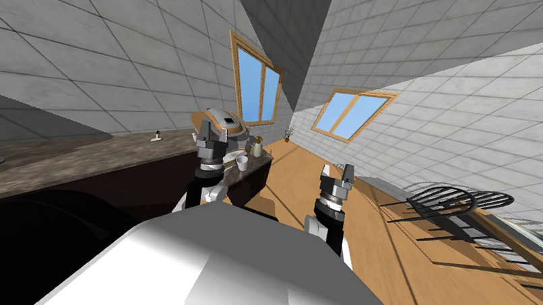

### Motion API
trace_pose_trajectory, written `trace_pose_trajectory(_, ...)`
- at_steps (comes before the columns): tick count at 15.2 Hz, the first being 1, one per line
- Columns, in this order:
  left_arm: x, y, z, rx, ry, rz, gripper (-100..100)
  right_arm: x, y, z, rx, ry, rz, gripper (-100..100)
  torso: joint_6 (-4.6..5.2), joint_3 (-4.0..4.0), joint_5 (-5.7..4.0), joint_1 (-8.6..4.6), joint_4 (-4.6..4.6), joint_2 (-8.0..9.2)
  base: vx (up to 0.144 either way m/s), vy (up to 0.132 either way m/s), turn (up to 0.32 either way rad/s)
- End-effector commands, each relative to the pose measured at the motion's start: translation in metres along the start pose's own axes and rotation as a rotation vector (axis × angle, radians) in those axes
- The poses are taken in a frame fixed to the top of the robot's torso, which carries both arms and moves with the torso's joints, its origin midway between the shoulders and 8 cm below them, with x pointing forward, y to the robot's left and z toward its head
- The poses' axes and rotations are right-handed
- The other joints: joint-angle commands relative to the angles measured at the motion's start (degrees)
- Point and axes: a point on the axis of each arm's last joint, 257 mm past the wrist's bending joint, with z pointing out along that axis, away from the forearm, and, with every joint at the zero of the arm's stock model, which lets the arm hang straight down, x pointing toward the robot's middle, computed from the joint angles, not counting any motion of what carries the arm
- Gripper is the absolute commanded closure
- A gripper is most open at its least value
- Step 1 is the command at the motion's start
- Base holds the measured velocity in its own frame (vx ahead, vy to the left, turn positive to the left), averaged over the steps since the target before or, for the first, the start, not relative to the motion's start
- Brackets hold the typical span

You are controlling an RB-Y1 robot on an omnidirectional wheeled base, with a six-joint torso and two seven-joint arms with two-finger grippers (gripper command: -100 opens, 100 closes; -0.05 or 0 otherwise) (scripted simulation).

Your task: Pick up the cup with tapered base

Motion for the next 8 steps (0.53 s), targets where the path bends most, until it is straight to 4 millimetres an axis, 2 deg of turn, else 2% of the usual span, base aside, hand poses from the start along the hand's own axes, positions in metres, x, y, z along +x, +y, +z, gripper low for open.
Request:
trace_pose_trajectory(1, 0.001, 0.005, -0.001, -0.02, 0.025, 0.0, -100, 0.0, 0.0, 0.0, 0.0, 0.0, 0.0, 0, 0.0, 0.0, 0.0, 0.0, 0.0, 0.0, -0.01, -0.018, -0.009)
trace_pose_trajectory(5, 0.0, 0.025, -0.005, -0.104, 0.075, -0.005, -100, 0.0, 0.0, 0.0, 0.0, 0.0, 0.0, 0, 0.0, 0.04, -0.04, -0.16, 0.02, 0.08, -0.02, -0.044, -0.008)
trace_pose_trajectory(6, 0.0, 0.025, -0.005, -0.104, 0.075, -0.005, -100, 0.0, 0.0, 0.0, 0.0, 0.0, 0.0, 0, 0.0, 0.05, -0.04, -0.17, 0.02, 0.09, -0.014, -0.034, -0.002)
trace_pose_trajectory(7, -0.002, 0.035, -0.007, -0.144, 0.091, -0.008, -100, 0.0, 0.0, 0.0, 0.0, 0.0, 0.0, 0, 0.0, 0.04, -0.04, -0.15, 0.02, 0.08, -0.006, -0.029, -0.008)
trace_pose_trajectory(8, -0.002, 0.035, -0.007, -0.144, 0.091, -0.008, -100, 0.0, 0.0, 0.0, 0.0, 0.0, 0.0, 0, 0.0, 0.03, -0.03, -0.13, 0.01, 0.06, -0.001, -0.024, -0.005)
